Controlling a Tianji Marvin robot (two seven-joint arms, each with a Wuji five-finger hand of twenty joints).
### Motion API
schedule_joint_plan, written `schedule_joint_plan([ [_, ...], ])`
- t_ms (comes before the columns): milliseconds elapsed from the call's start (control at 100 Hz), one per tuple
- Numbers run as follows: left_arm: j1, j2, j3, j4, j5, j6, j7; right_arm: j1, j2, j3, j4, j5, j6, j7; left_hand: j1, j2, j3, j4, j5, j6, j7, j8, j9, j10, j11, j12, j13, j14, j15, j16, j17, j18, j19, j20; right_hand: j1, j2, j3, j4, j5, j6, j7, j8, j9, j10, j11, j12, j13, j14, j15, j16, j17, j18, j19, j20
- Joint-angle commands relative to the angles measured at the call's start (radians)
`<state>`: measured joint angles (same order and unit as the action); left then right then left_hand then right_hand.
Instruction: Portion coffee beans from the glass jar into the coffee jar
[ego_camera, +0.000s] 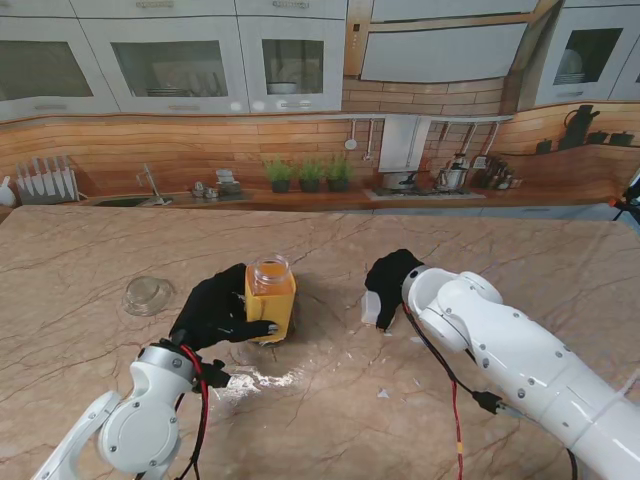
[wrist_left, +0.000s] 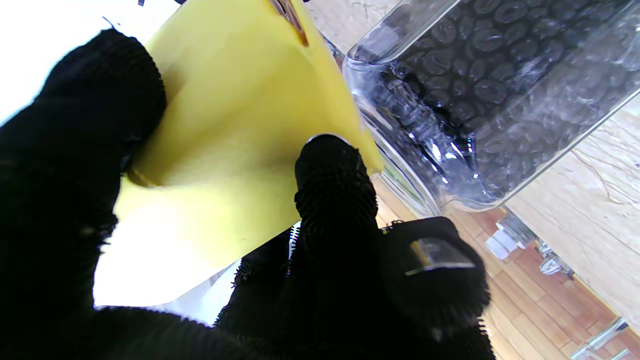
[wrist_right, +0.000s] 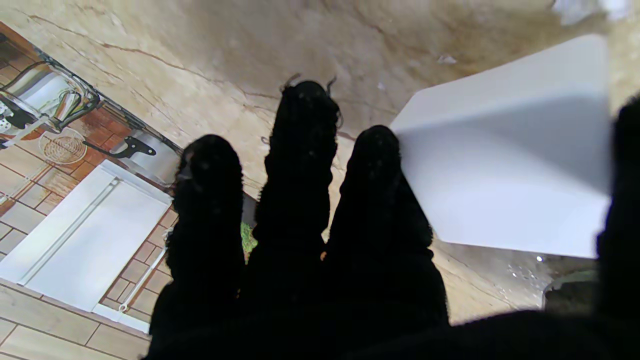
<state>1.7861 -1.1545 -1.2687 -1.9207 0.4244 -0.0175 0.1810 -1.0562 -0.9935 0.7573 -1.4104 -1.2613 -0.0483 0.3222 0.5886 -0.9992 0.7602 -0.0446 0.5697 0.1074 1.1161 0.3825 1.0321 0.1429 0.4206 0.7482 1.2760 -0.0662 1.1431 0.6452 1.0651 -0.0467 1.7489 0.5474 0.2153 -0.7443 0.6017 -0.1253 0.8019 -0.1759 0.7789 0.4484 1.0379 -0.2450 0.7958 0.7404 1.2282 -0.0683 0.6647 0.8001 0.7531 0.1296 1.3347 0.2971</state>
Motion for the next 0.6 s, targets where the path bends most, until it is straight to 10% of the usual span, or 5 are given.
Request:
schedule_joint_plan([
  [0,0.006,-0.005,-0.004,0.006,-0.01,-0.005,0.001,0.002,-0.007,-0.017,0.011,-0.007,0.009,-0.004,0.204,0.22,0.318,0.061,0.124,-0.141,0.158,0.057,0.136,-0.07,0.096,0.062,-0.003,0.047,-0.052,0.002,0.004,-0.041,0.034,-0.012,0.24,0.155,0.103,0.062,0.112,-0.363,0.199,0.021,-0.018,-0.068,0.023,-0.009,-0.002,-0.022,0.006,-0.005,-0.012,-0.003,0.012,0.006],
  [150,0.009,-0.005,-0.007,0.006,-0.015,-0.005,0.001,0.018,-0.003,-0.058,0.018,-0.027,0.027,0.013,0.205,0.217,0.323,0.069,0.126,-0.143,0.16,0.058,0.14,-0.071,0.098,0.062,-0.002,0.043,-0.046,0.007,0.006,-0.043,0.038,-0.01,0.2,0.1,0.066,0.026,0.026,-0.324,0.175,-0.009,-0.091,-0.056,0.009,-0.064,-0.051,-0.024,-0.008,-0.021,-0.034,0.004,-0.004,0.011],
  [250,0.011,-0.005,-0.01,0.005,-0.015,-0.008,-0.003,0.018,-0.001,-0.062,0.004,-0.034,0.039,0.063,0.194,0.213,0.331,0.076,0.13,-0.142,0.16,0.057,0.142,-0.069,0.099,0.061,-0.001,0.045,-0.043,0.009,0.006,-0.044,0.04,-0.01,0.019,0.115,0.152,0.067,-0.034,-0.168,-0.037,0.155,-0.21,0.015,-0.009,-0.084,-0.095,-0.001,-0.011,-0.012,-0.058,0.018,-0.016,0.033],
  [590,0.011,-0.003,-0.007,0.0,-0.019,-0.009,-0.012,-0.066,-0.001,0.099,-0.133,-0.095,-0.047,0.18,0.192,0.209,0.339,0.083,0.133,-0.143,0.162,0.057,0.144,-0.069,0.101,0.063,-0.002,0.044,-0.037,0.011,0.007,-0.047,0.048,-0.007,-0.252,0.195,0.19,0.061,-0.362,-0.083,-0.253,0.092,-0.437,0.087,-0.098,-0.114,-0.229,0.063,-0.059,-0.013,-0.131,0.072,-0.06,0.058],
])
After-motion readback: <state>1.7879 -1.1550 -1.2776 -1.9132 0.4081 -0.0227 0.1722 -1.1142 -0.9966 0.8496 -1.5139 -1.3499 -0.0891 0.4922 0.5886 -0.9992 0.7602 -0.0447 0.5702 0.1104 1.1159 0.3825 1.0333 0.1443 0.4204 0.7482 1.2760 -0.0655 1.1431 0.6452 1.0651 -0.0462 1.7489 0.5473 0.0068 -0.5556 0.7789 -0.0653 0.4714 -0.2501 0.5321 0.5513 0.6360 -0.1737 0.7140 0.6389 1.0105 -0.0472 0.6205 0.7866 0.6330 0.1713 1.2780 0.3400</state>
